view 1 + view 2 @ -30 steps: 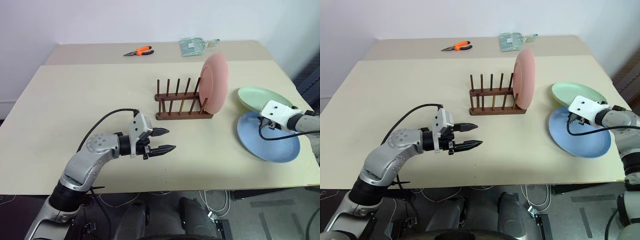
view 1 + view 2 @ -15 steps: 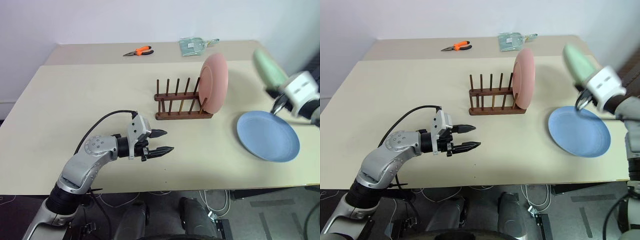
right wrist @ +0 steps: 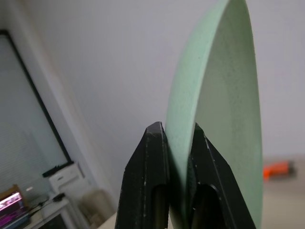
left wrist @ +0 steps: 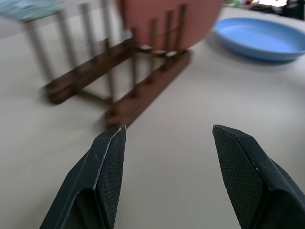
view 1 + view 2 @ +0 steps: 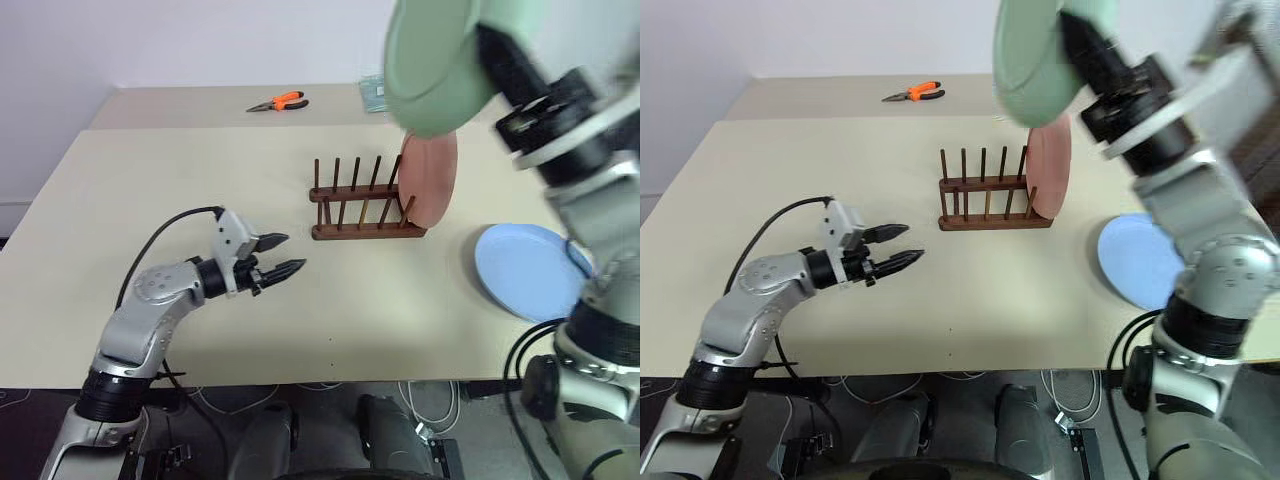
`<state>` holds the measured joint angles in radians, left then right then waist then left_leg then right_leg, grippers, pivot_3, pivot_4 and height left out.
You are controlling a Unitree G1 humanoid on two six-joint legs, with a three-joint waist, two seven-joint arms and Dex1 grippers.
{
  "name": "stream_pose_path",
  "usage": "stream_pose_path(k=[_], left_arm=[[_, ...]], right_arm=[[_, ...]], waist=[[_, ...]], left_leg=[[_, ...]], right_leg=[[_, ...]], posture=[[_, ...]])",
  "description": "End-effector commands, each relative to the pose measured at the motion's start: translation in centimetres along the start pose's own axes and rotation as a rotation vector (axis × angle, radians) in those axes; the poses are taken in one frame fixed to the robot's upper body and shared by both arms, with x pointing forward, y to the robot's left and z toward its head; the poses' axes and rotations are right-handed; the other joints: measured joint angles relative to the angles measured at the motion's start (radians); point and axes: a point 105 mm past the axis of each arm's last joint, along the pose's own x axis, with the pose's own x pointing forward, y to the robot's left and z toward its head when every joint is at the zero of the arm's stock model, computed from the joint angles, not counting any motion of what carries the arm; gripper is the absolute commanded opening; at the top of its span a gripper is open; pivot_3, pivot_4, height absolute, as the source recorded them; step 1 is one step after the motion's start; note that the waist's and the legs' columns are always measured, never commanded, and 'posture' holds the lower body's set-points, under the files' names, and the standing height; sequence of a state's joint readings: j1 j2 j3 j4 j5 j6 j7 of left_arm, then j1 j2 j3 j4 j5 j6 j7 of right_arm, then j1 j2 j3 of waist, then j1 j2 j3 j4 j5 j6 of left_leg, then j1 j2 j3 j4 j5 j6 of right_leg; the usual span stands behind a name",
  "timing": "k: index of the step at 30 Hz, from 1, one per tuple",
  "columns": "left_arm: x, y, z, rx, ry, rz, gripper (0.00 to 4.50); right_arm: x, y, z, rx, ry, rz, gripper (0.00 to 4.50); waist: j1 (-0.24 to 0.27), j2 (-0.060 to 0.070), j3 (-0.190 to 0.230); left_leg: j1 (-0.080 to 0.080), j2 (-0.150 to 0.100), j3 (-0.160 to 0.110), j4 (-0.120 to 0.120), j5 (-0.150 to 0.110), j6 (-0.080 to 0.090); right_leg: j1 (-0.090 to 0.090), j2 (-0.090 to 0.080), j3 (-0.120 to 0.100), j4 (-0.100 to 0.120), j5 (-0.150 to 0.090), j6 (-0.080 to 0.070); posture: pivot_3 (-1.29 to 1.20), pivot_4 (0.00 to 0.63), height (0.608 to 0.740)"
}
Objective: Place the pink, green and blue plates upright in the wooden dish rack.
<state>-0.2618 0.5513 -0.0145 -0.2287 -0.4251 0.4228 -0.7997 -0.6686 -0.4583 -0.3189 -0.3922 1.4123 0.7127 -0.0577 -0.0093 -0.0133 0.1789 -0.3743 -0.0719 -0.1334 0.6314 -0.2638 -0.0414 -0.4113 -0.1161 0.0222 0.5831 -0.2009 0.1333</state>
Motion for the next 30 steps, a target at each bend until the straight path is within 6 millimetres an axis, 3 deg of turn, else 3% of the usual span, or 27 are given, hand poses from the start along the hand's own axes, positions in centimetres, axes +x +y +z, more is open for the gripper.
stream_pose_path(k=[1,6,18,19,20,24,27,30], left_arm=[[-0.9,0.8,1.1,0.041,-0.040,0.039,2.97],[-0.9,0.1,0.9,0.039,-0.040,0.034,2.97],[-0.1,-0.6,0.7,0.030,-0.041,0.000,2.97],[0.0,-0.7,0.7,0.030,-0.042,-0.002,2.97],[0.1,-0.7,0.7,0.030,-0.042,-0.004,2.97],[0.3,-0.8,0.7,0.030,-0.043,-0.013,2.97],[0.3,-1.0,0.6,0.029,-0.041,-0.022,2.97],[0.4,-1.3,0.5,0.027,-0.038,-0.040,2.97]], right_arm=[[0.5,0.2,-0.8,-0.013,-0.002,-0.056,0.06],[0.7,-1.4,-3.0,0.022,0.051,-0.155,0.06],[0.3,-4.4,-6.0,-0.036,0.171,-0.266,0.06],[0.3,-4.5,-6.1,-0.041,0.179,-0.265,0.83],[0.4,-4.6,-6.1,-0.055,0.185,-0.266,1.19],[0.6,-4.2,-4.5,-0.317,0.187,-0.222,3.09],[0.2,-2.8,-0.6,-0.496,0.115,-0.139,3.09],[-1.7,-2.6,3.4,-0.592,0.080,-0.114,3.09]], waist=[[0.005,0.000,0.000],[-0.001,0.000,0.000],[-0.004,0.000,0.000],[-0.004,0.000,0.000],[-0.004,0.000,0.000],[-0.003,0.000,0.000],[-0.002,0.000,0.000],[0.000,0.000,0.000]], left_leg=[[0.000,0.000,0.000,0.000,0.000,0.000],[0.000,-0.001,0.000,0.000,0.000,0.000],[0.001,0.000,0.001,-0.001,0.000,0.000],[0.001,0.000,0.001,-0.001,0.000,0.000],[0.001,0.000,0.001,-0.001,0.000,0.000],[0.001,0.000,0.001,0.000,0.000,0.000],[0.000,0.000,0.001,0.000,0.000,0.000],[0.000,0.000,0.001,0.000,0.000,0.000]], right_leg=[[0.000,0.000,0.000,0.000,0.000,0.001],[0.000,0.000,0.000,0.000,0.000,0.001],[0.000,0.001,0.000,0.001,0.000,0.001],[0.000,0.001,0.000,0.001,0.000,0.001],[0.000,0.001,0.000,0.001,0.000,0.001],[0.000,0.001,0.000,0.001,0.000,0.001],[0.000,0.001,0.000,0.000,0.000,0.001],[0.001,0.001,0.000,-0.001,0.000,0.001]], posture=[[0.00,0.150,0.740],[0.00,0.150,0.740],[0.00,0.150,0.740],[0.00,0.150,0.740],[0.00,0.150,0.740],[0.00,0.150,0.740],[0.00,0.150,0.740],[0.00,0.150,0.740]])
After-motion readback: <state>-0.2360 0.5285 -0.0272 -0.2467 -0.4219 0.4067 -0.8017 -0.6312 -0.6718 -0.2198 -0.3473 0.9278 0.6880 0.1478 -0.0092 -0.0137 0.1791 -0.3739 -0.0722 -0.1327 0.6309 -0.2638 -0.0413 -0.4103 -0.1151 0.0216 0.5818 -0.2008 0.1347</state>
